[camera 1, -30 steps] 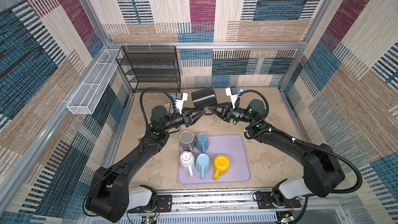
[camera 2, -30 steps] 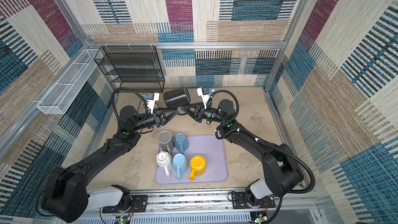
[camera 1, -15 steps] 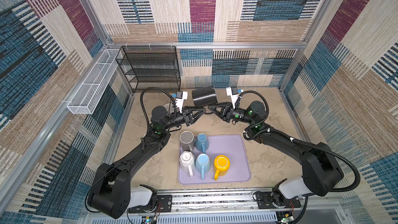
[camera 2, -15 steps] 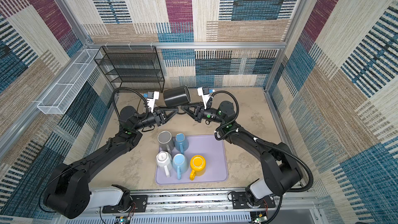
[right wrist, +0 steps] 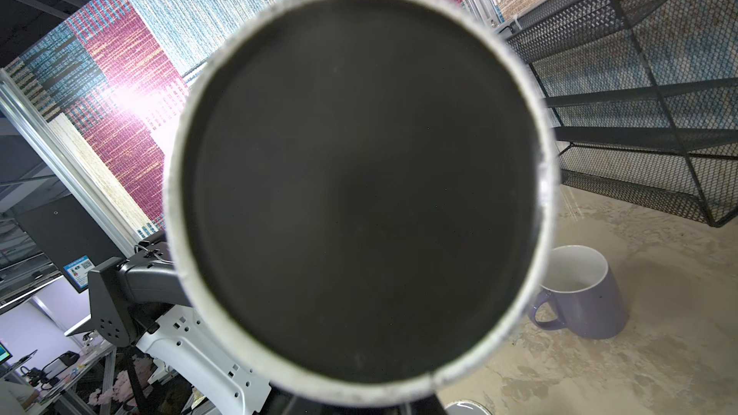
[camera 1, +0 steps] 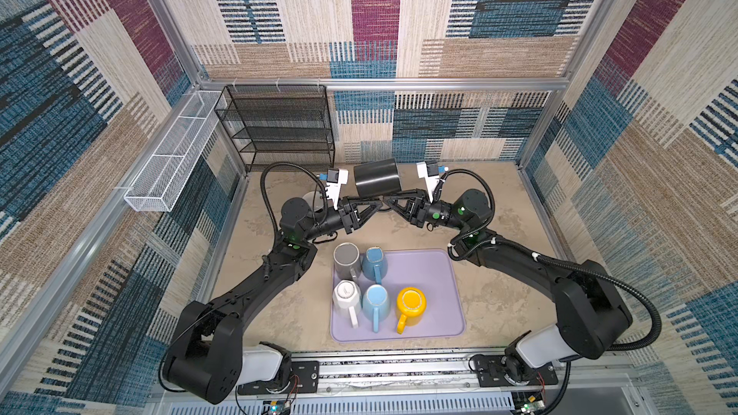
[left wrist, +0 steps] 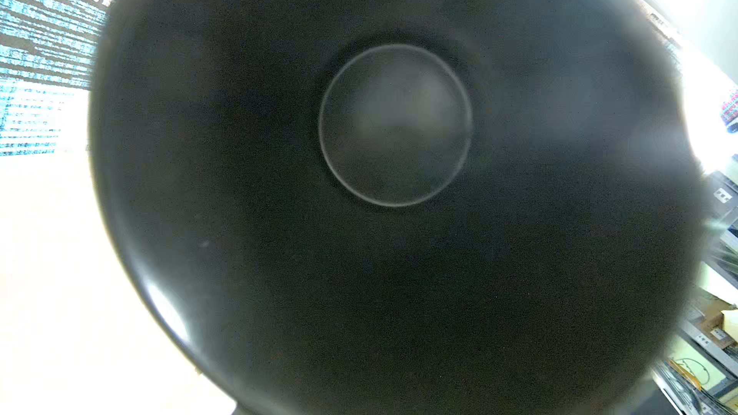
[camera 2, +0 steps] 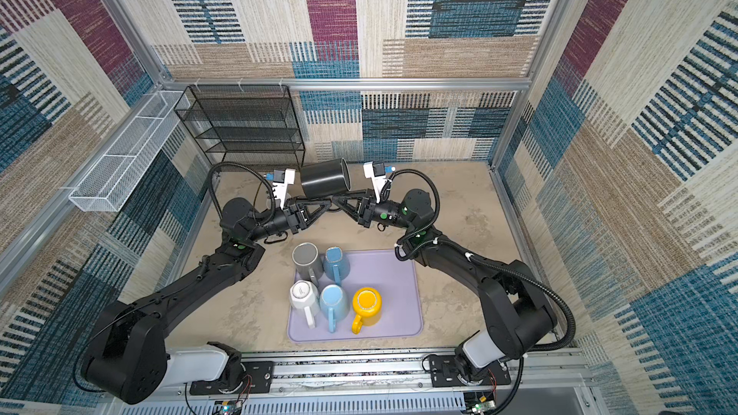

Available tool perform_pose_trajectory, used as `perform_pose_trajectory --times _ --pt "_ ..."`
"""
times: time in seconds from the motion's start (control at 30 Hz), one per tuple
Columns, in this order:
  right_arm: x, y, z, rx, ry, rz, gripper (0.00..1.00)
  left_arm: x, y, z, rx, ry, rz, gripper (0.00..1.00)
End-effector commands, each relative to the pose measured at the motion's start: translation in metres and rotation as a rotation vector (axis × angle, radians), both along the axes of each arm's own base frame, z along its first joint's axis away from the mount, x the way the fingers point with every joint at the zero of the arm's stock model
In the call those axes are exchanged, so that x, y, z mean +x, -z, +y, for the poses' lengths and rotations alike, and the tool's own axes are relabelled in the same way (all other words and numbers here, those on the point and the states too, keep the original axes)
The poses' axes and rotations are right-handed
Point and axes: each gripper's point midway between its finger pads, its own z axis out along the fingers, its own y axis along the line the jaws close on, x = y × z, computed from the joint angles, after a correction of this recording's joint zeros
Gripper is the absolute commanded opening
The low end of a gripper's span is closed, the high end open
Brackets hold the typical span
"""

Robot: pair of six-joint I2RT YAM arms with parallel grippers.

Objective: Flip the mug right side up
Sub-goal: 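Reach the left gripper to the black mug and grasp it beside the right gripper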

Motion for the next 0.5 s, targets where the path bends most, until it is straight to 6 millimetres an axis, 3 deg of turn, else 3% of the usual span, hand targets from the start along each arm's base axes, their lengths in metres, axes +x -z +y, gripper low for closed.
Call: perform_pose_trajectory --times 0.0,0.47 --pt "-0.0115 -0.0095 0.0021 0.02 -0.047 -0.048 0.0 -0.0054 -0.0206 0.0029 -0.048 -0.002 -0.096 0.27" --pt "-0.0082 -0.002 0.0053 -0.003 -0.047 -0.03 0.0 -0.0054 -0.0216 0.0037 -0.054 -0.007 -0.101 0.05"
